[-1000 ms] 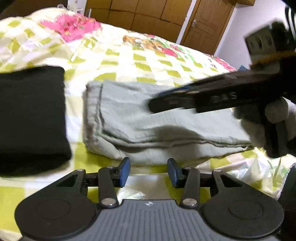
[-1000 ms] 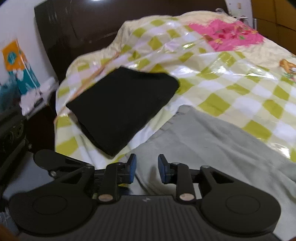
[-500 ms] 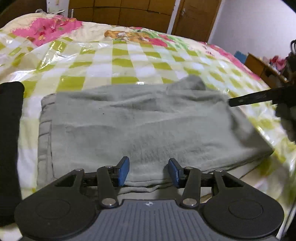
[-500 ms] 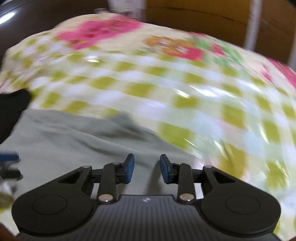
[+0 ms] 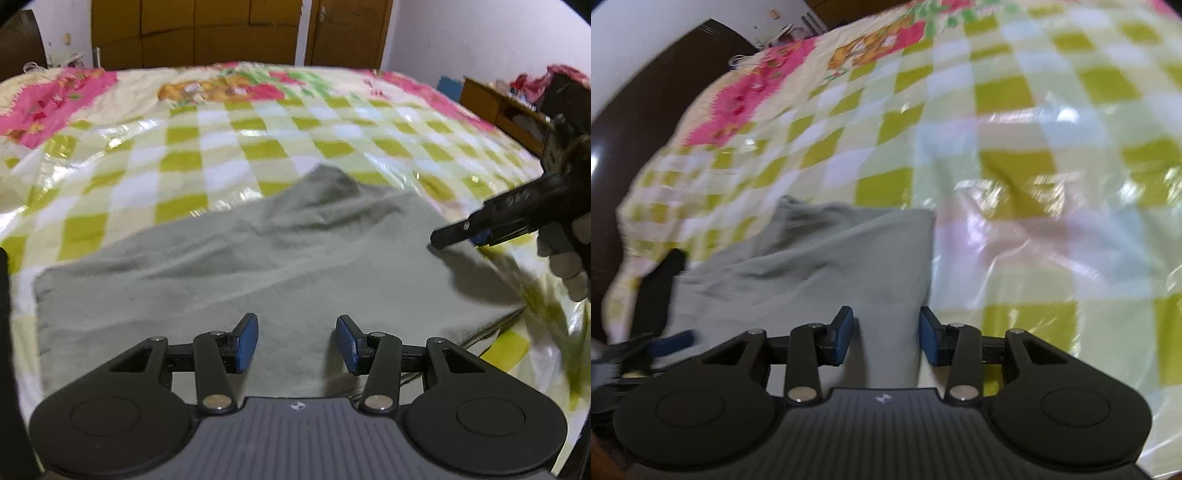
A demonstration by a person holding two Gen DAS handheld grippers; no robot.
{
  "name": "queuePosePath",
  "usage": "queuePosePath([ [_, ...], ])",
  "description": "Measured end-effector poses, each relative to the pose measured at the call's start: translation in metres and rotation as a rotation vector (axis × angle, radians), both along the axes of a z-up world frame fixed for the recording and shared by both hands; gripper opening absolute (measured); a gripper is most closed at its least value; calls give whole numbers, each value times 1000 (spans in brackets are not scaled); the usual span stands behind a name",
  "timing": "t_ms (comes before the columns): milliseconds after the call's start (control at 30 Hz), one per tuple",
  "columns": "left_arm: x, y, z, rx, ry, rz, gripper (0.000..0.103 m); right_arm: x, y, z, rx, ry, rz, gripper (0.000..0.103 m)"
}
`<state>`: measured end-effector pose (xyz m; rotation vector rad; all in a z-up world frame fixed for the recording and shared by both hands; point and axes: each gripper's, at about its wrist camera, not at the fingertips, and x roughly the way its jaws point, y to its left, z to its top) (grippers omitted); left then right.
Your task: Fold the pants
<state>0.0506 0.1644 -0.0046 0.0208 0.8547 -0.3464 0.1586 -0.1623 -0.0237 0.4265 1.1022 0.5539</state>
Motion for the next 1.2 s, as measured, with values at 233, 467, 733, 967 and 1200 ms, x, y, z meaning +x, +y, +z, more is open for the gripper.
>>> queuePosePath([
  [233,2,-16,-4,28,31,-12,58,7,-1,-20,162,58,-8,8],
  [467,1,-58,-4,28,51,-113,58,-6,-37,-6,209,38,-96,5],
  [733,11,-137,10,37,-69,-199,58,-31,-133,-1,129,30,-294,5],
  [967,45,-168,6,210,-212,-43,58,-40,-151,-8,180,33,-321,6],
  [1200,55,-184,-19,379,-206,-39,59,-40,-155,-11,236,50,-322,6],
])
